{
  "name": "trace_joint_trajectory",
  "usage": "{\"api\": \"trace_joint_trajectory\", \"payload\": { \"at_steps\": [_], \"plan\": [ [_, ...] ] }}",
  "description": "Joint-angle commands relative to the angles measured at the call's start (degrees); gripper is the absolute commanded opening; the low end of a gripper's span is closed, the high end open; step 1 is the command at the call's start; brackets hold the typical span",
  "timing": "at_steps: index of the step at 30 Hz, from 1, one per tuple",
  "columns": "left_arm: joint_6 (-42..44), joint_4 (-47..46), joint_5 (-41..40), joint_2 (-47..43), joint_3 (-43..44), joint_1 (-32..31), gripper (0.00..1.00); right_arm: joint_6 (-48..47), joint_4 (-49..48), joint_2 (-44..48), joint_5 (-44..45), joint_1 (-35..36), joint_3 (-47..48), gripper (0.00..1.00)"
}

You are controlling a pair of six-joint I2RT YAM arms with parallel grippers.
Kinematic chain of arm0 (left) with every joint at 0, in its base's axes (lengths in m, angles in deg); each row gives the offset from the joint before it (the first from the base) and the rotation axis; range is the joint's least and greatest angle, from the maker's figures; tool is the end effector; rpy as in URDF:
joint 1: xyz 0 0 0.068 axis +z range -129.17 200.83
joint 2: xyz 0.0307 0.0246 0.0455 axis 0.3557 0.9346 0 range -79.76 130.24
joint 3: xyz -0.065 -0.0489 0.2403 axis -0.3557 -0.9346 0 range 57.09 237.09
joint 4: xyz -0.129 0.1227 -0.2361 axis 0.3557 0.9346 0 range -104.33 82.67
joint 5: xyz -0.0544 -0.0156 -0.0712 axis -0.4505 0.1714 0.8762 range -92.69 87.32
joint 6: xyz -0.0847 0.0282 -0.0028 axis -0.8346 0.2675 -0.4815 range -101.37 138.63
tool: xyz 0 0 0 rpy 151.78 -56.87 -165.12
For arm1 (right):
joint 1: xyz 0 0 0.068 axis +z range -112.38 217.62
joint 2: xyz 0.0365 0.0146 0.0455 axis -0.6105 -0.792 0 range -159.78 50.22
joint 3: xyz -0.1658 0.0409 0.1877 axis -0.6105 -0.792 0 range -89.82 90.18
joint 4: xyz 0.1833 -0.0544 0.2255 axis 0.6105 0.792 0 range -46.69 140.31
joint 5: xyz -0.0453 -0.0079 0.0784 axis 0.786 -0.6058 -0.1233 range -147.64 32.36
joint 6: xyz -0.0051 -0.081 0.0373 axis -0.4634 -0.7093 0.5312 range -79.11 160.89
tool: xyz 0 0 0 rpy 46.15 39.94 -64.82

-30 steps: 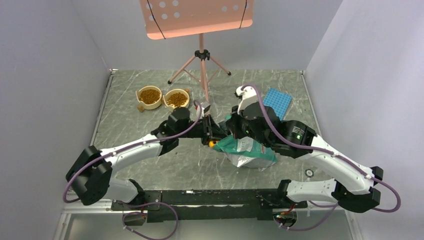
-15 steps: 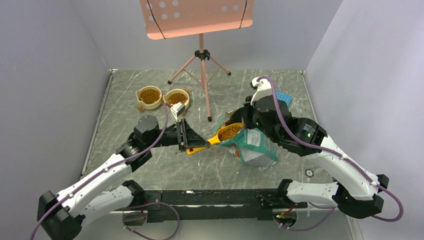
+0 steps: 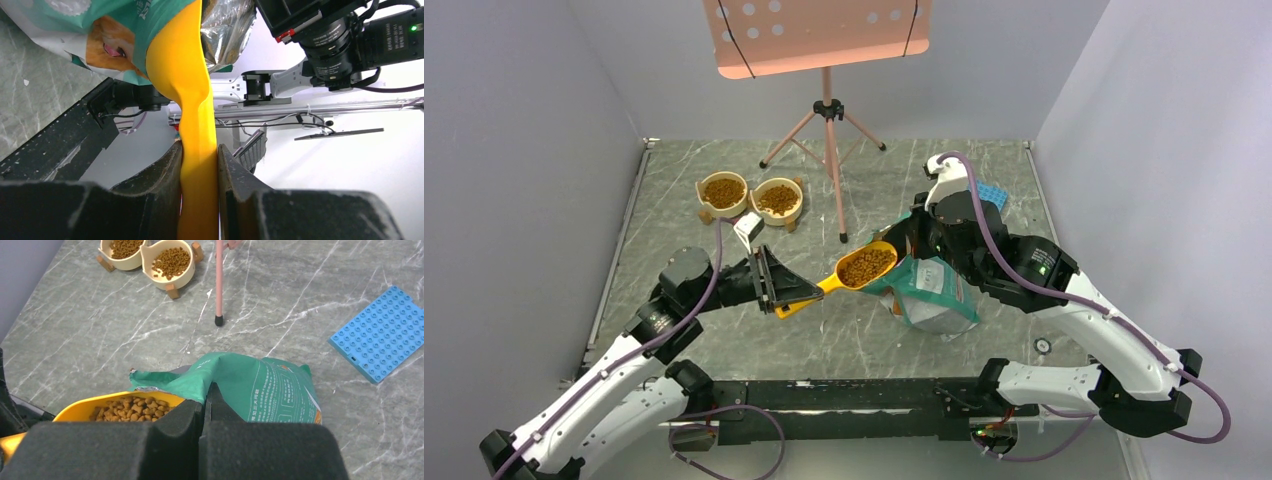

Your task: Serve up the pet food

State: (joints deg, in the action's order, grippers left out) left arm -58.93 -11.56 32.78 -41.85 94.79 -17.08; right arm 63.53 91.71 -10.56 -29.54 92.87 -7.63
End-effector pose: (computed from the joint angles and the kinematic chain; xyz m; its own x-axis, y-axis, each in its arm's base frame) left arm 0.1668 -0.1885 0.3153 -0.9439 -0.2729 -0.1857 0.1663 0.0929 -0.9817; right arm 0.1843 0.1997 0.4198 -0.4256 -0.0178 -0.9047 -0.3485 0.9259 0.1458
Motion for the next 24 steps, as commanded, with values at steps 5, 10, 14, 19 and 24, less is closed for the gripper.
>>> {"api": "trace_joint_trajectory", "payload": {
  "at_steps": [5, 10, 14, 19, 24],
  "plan": [
    [-9.03, -0.62, 0.1, -3.99, -2.28, 2.03, 0.0, 0.32, -5.92, 0.91, 2.75, -0.75, 2.29, 0.0],
    [-15.01, -3.56, -0.8, -7.56, -3.28, 2.66, 0.0, 2.89, -2.99, 0.06, 5.45, -0.84, 3.19, 0.0],
    [-15.07, -2.86, -0.62, -8.15, -0.95, 3.29, 0.0, 5.91, -0.28, -0.44, 8.66, -0.97, 3.53, 0.0],
    [-13.62, -2.85, 1.84, -5.33, 3.54, 4.7, 0.0, 8.94, 3.36, -1.14, 11.95, -1.39, 4.58, 0.0],
    [-12.76, -2.27, 4.21, -2.98, 6.42, 7.38, 0.0, 10.23, 5.47, -0.79, 13.35, -1.63, 4.93, 0.0]
  ]
}}
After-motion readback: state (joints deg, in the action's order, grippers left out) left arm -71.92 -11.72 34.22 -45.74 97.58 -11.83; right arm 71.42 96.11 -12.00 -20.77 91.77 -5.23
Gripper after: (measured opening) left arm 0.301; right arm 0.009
